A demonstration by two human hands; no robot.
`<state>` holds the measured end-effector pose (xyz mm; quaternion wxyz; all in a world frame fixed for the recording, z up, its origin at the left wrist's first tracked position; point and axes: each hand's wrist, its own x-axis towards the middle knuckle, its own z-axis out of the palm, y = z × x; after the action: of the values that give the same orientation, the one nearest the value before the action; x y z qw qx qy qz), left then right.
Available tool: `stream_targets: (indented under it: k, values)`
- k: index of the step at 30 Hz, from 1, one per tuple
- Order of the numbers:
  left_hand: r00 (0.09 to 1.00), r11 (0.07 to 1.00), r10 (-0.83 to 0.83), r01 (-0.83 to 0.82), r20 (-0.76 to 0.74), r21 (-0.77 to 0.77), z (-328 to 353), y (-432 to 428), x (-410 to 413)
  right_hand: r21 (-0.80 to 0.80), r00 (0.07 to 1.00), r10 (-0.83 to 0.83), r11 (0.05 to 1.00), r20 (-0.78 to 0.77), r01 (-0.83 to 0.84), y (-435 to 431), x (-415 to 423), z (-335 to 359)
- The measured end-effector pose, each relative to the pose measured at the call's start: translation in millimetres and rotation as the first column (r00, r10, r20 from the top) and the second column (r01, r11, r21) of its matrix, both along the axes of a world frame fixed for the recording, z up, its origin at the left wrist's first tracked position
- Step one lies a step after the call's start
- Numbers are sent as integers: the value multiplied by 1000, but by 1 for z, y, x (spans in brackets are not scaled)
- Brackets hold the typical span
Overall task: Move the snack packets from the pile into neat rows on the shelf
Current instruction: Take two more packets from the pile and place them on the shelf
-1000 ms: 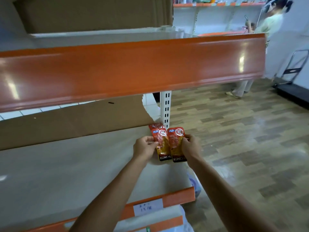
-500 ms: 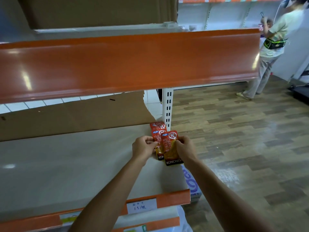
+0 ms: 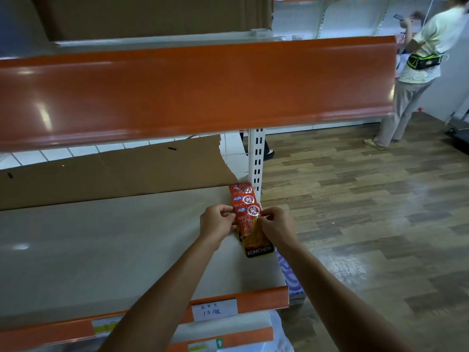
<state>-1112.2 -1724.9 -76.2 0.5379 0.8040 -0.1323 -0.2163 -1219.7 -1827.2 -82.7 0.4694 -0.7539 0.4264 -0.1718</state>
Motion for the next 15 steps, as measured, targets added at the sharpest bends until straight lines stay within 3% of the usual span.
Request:
stream_targets:
  k: [8, 15]
  values:
    - [1000, 1000, -18, 17, 25, 19, 1, 1, -2, -179, 991, 13, 983, -130, -37, 3, 2, 6]
    - [997, 998, -43, 40, 62, 46, 3, 4, -2, -199, 988, 17, 979, -152, -47, 5, 2, 7]
